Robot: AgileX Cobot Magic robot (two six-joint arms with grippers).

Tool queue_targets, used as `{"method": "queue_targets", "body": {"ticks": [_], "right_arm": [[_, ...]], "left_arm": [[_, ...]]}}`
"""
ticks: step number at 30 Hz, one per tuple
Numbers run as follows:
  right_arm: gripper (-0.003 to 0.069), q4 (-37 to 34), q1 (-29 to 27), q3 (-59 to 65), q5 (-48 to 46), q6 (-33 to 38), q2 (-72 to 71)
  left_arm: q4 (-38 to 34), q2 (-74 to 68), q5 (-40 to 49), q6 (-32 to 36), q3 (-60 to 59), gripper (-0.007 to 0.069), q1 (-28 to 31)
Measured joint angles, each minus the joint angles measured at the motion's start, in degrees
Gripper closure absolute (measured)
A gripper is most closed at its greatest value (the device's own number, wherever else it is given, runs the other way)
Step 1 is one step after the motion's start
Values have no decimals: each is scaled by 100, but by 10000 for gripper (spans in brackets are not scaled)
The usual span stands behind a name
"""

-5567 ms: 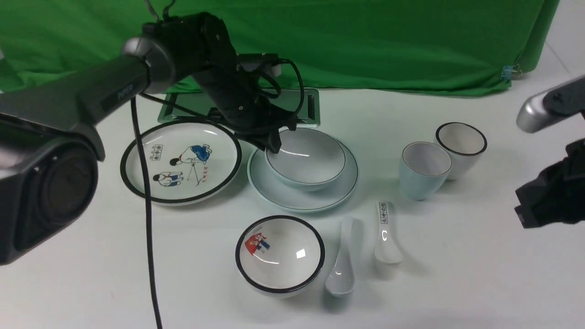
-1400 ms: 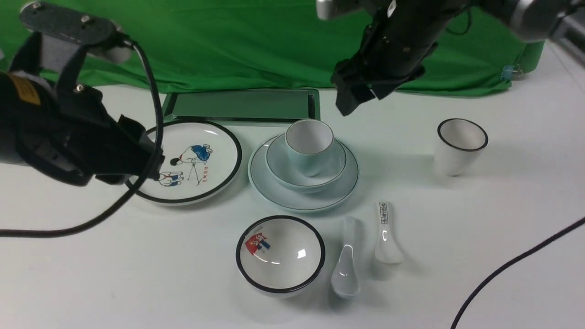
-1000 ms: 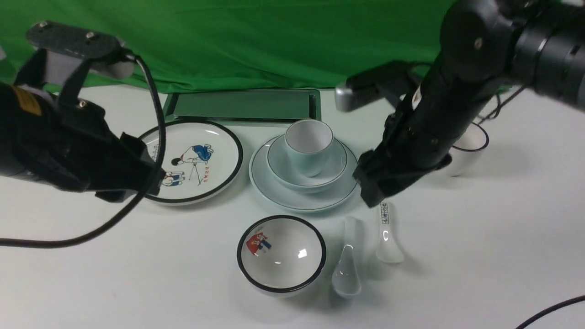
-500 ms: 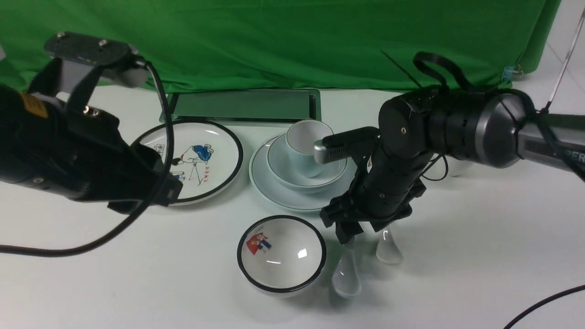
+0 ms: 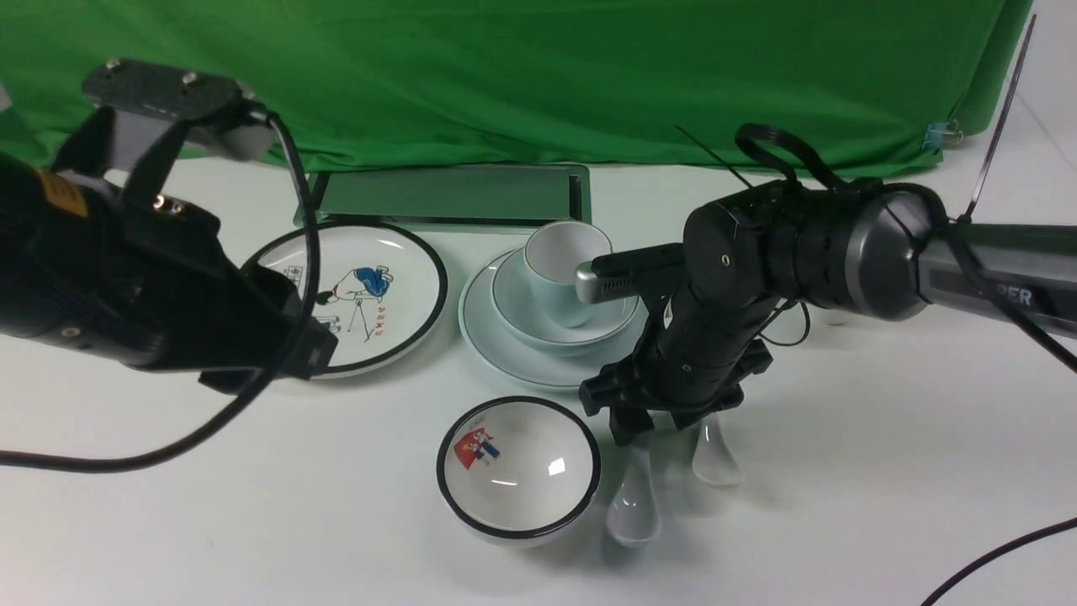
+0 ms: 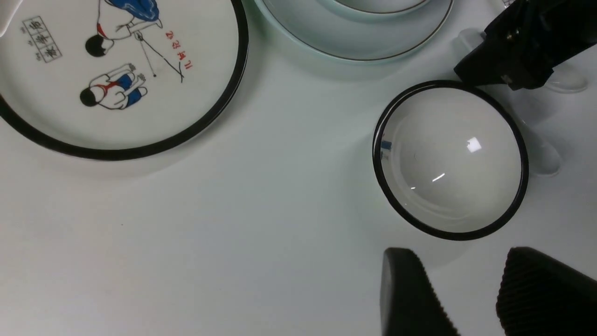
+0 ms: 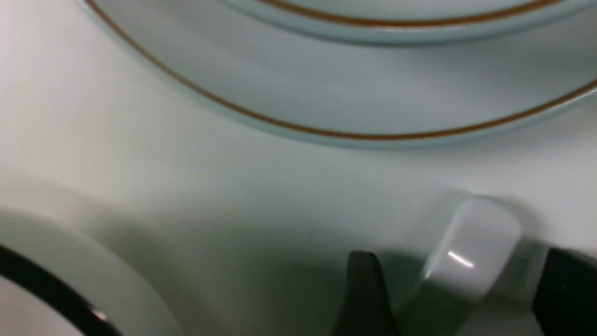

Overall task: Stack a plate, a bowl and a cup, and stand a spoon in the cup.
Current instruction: Use the right arm to grab a blue soup spoon, then use the right arm to put the blue soup spoon into the blue teacup in the middle

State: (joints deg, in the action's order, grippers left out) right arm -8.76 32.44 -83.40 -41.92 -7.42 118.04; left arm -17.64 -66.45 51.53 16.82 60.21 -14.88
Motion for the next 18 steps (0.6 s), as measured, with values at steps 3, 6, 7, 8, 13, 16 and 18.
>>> {"method": "queue_targets", "body": {"ticks": [3, 6, 7, 8, 13, 16, 18], "right_arm": [[342, -7, 0, -51, -184, 199, 5], [495, -45, 0, -158, -466, 447, -19], [487, -45, 0, -215, -510, 529, -75], [482, -40, 0, -277, -513, 601, -165], [480, -7, 0, -784, 117, 1014, -789], [480, -8, 0, -1032, 1724, 1208, -1089], [480, 3, 0, -1040, 2669, 1246, -1104]], "left_arm": [[0, 0, 4, 0, 0, 382, 0], [0, 0, 4, 5, 0, 382, 0], [0, 0, 4, 5, 0, 382, 0], [5, 0, 4, 5, 0, 382, 0], [23, 0, -28, 5, 0, 382, 0], [23, 0, -182, 5, 0, 382, 0], [46, 5, -241, 5, 0, 382, 0]]}}
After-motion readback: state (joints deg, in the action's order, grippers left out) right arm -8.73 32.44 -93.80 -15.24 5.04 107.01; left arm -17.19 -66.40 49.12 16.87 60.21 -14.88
